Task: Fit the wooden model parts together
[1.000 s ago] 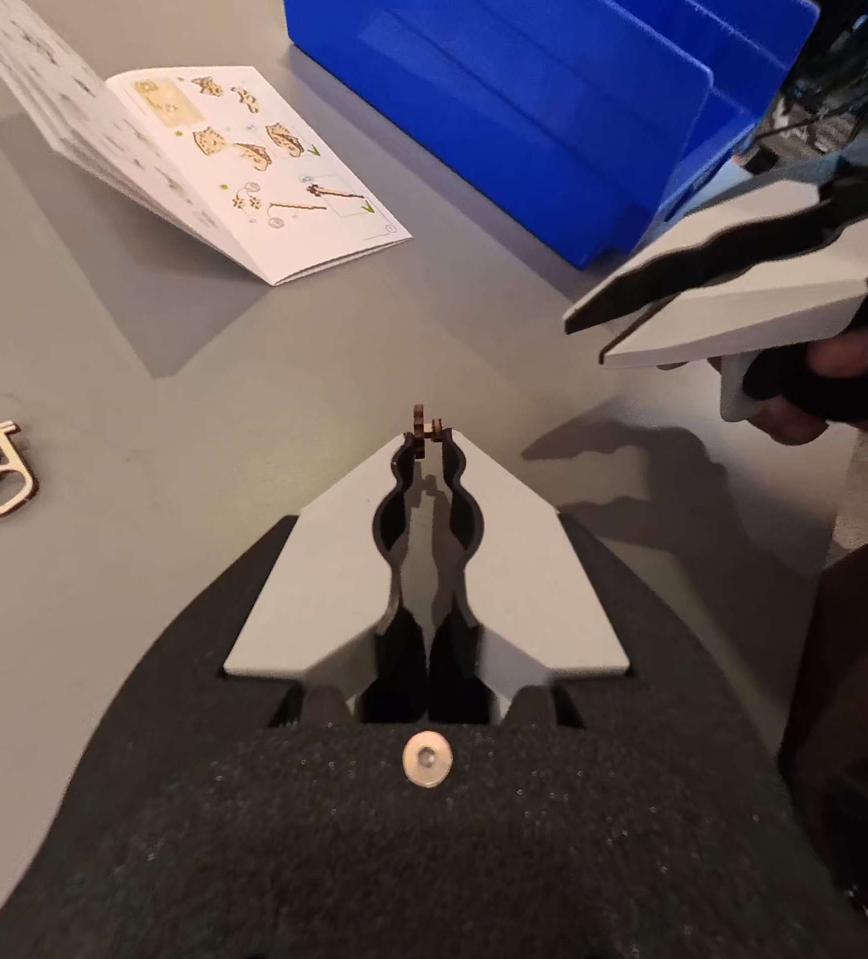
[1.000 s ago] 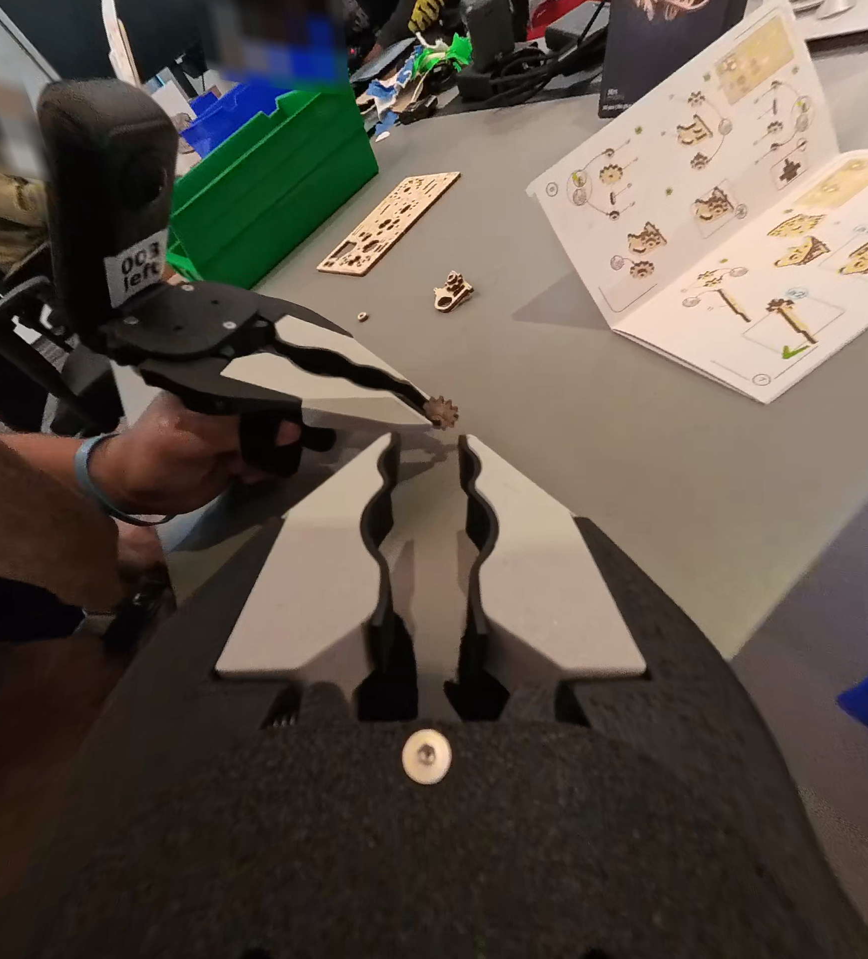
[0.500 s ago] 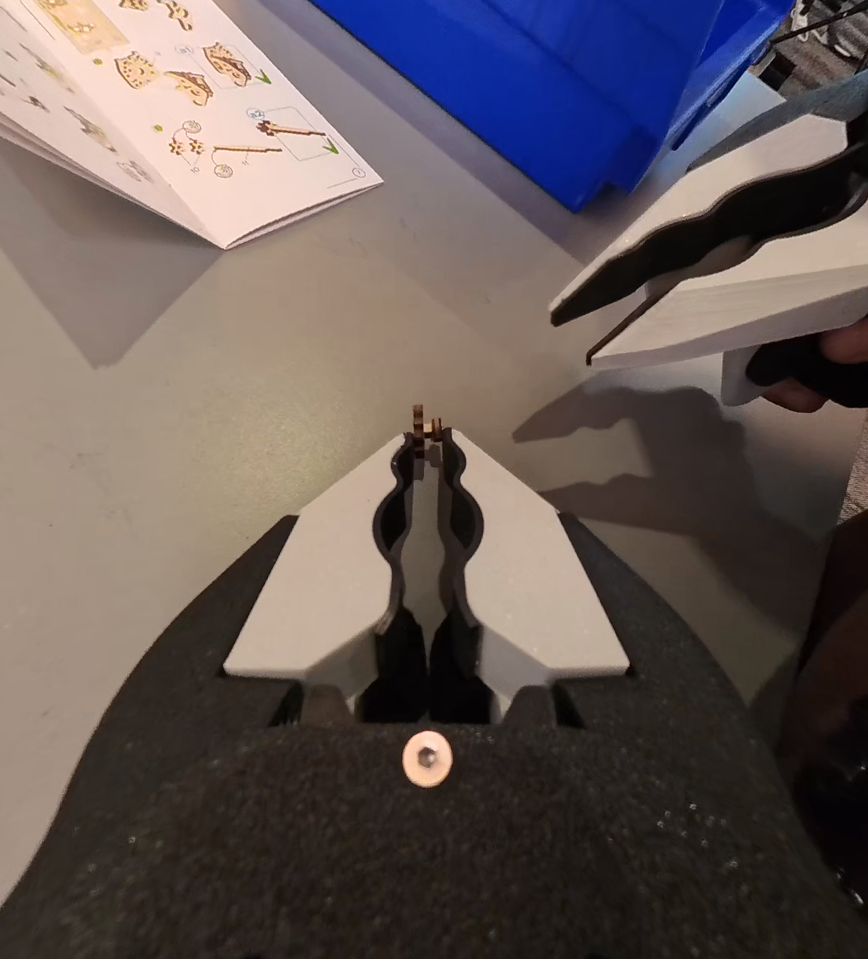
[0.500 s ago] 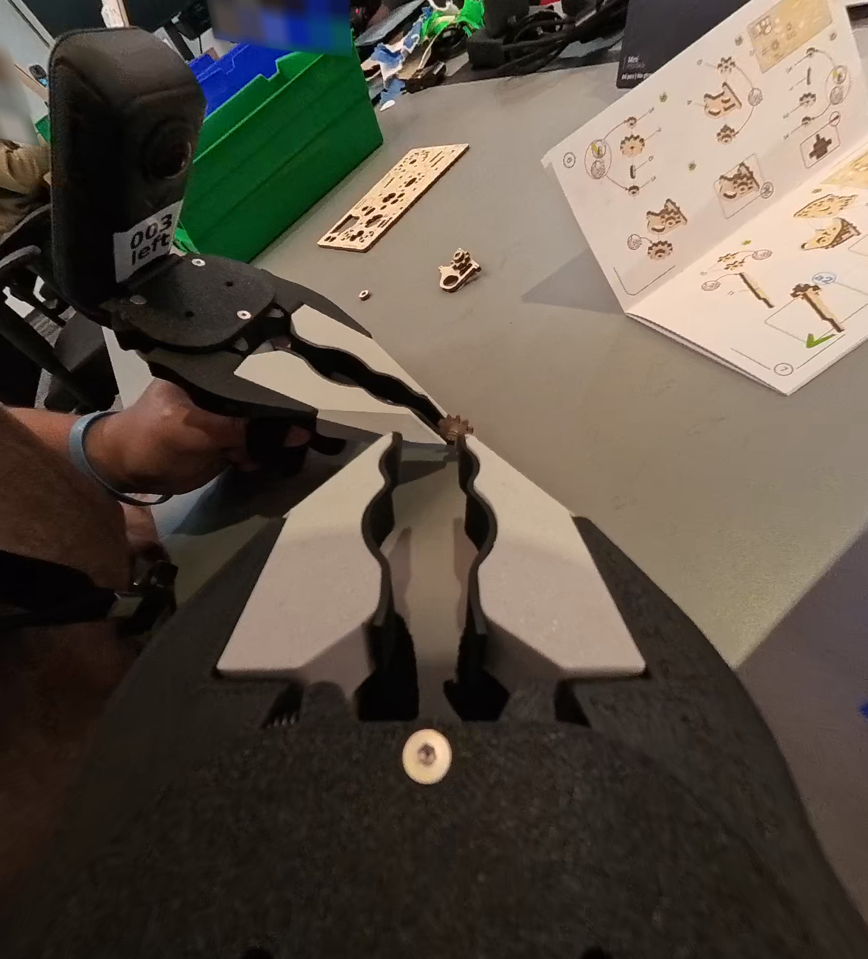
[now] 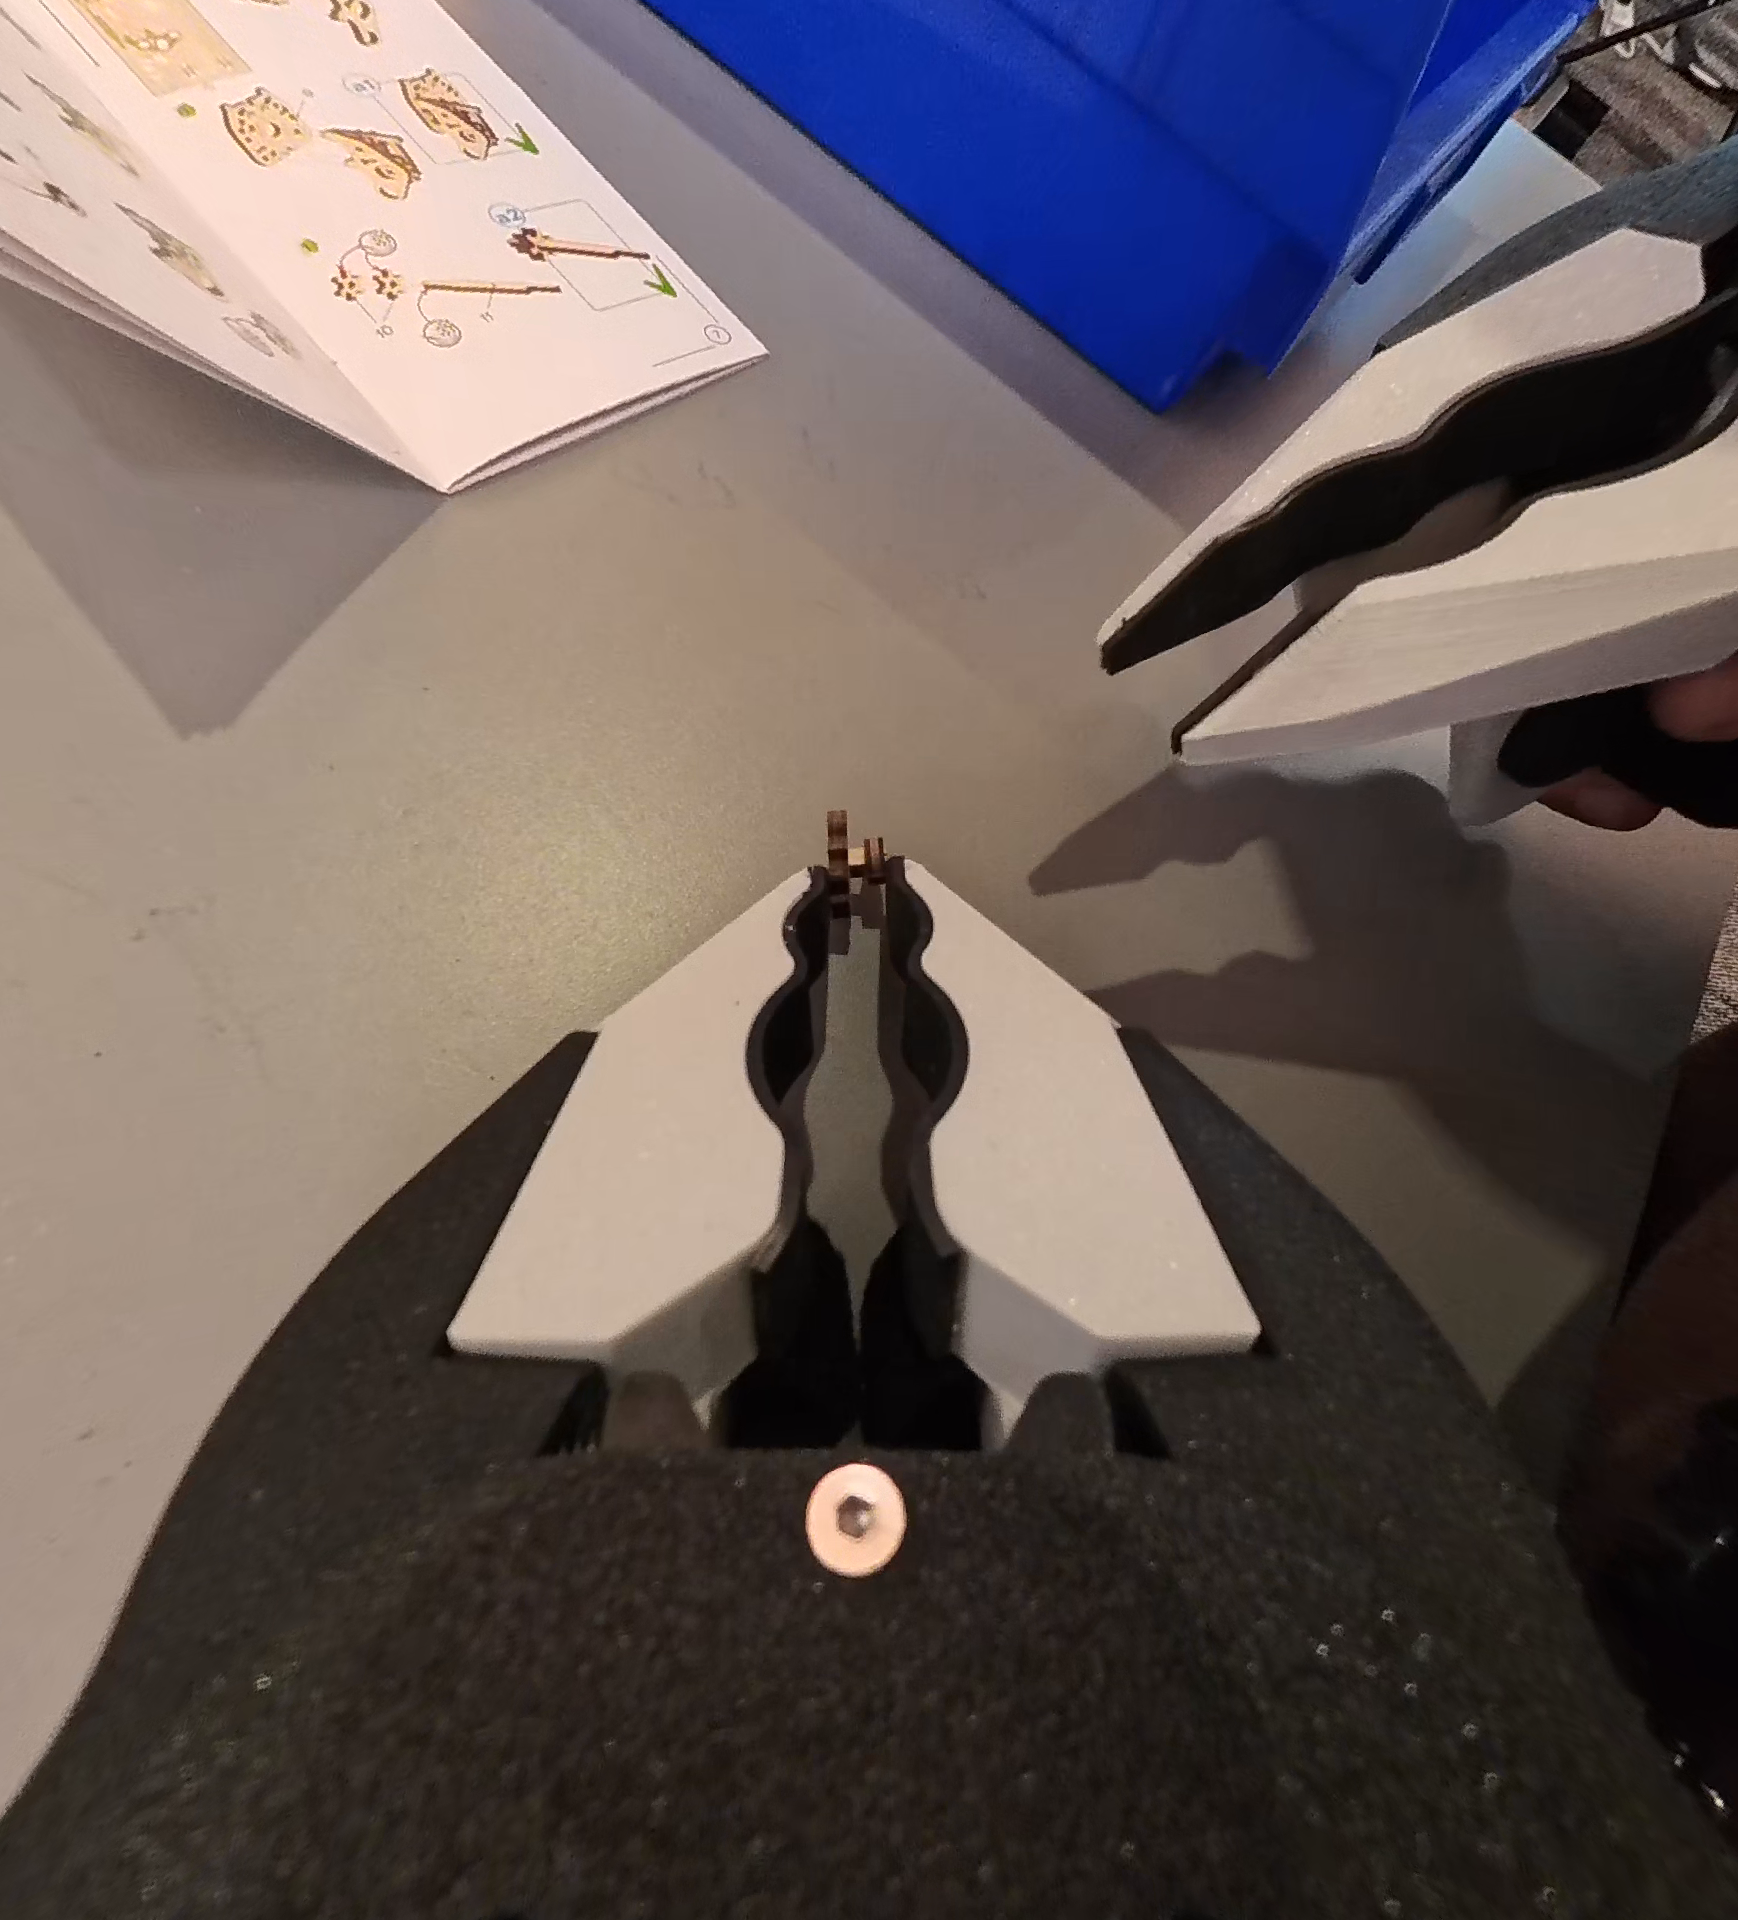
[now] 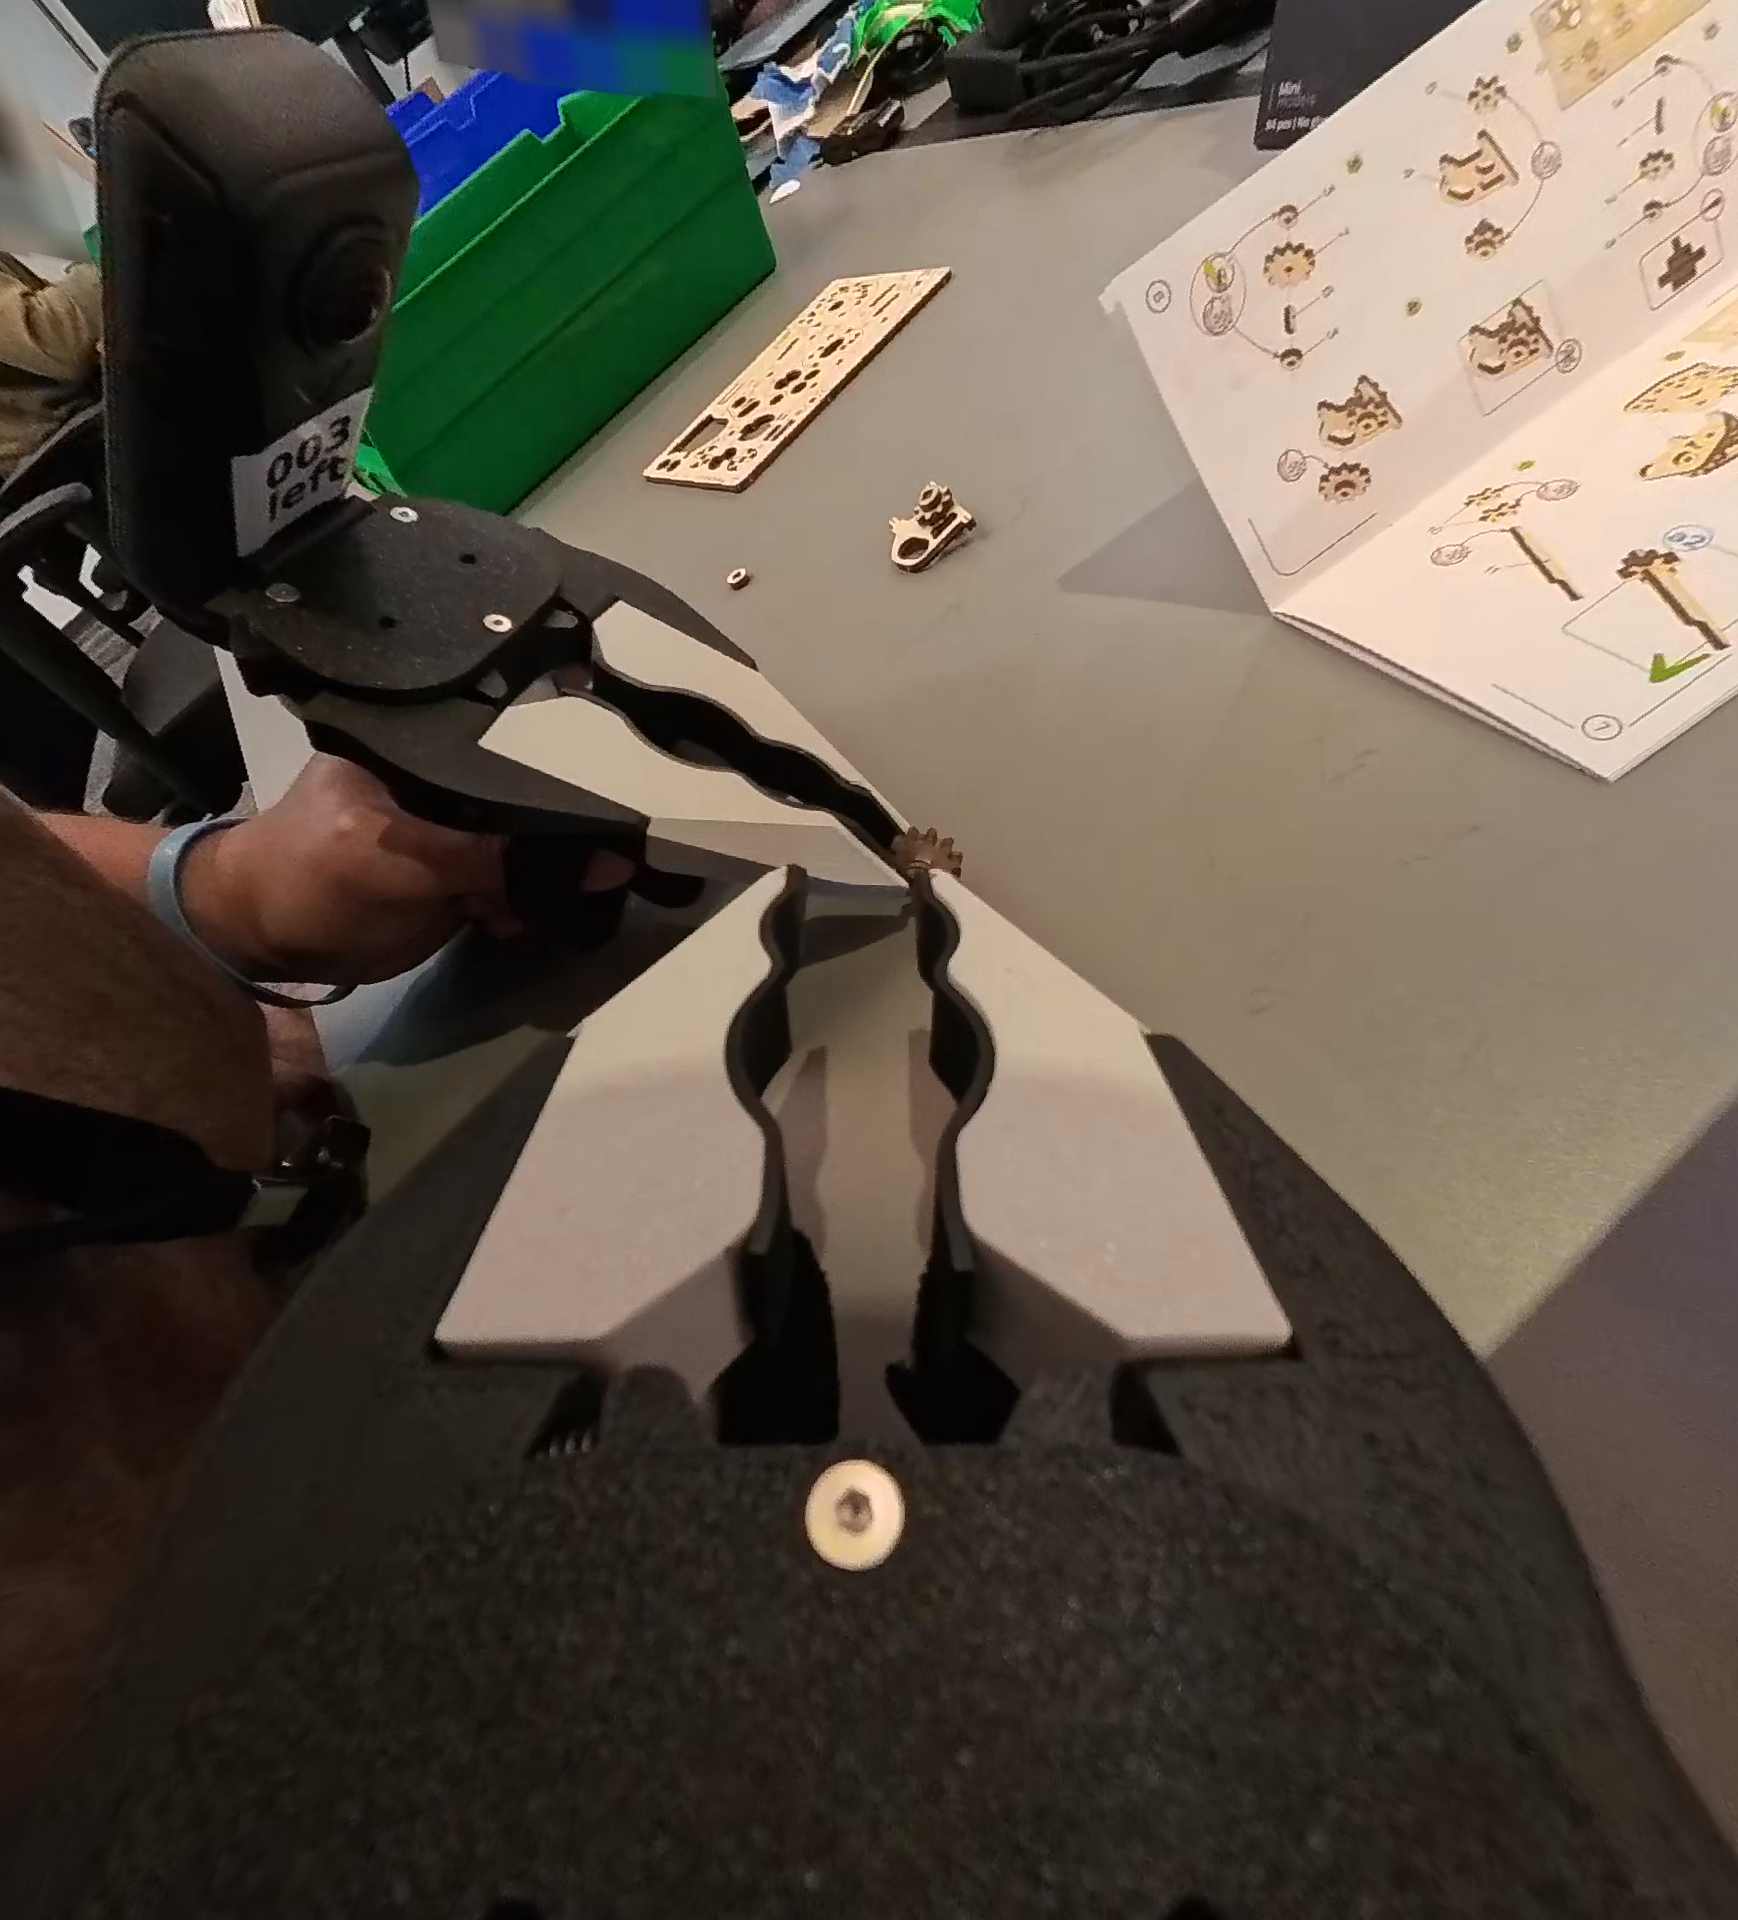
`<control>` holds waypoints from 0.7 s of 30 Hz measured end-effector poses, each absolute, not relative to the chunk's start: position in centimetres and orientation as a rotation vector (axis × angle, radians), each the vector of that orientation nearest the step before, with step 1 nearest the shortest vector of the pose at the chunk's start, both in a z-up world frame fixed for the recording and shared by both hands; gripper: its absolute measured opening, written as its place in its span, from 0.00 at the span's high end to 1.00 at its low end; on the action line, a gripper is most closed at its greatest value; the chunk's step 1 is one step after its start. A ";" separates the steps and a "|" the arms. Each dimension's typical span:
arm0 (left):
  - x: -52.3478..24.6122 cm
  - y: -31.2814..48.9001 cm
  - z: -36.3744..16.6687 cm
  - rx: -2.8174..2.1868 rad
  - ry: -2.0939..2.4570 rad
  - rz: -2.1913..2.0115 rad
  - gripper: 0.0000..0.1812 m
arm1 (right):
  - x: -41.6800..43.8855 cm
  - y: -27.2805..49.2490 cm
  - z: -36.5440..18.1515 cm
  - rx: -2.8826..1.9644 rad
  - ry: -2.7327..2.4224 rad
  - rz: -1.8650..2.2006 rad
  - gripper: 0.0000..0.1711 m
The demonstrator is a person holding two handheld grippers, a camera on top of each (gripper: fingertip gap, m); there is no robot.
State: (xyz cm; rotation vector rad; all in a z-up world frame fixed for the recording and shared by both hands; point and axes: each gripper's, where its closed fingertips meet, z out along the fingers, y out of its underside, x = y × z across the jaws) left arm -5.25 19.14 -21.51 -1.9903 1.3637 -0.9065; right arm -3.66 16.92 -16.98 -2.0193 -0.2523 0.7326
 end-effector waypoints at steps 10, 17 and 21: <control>-5.2 19.1 -21.5 -1.989 1.364 -0.904 0.96 | -3.7 16.9 -17.0 -2.019 -0.244 0.743 0.89; -5.2 19.1 -21.5 -1.989 1.364 -0.903 0.96 | -3.6 16.9 -17.0 -2.022 -0.240 0.746 0.89; -5.2 19.2 -21.6 -1.986 1.366 -0.895 0.96 | -3.6 16.9 -17.0 -2.023 -0.240 0.747 0.89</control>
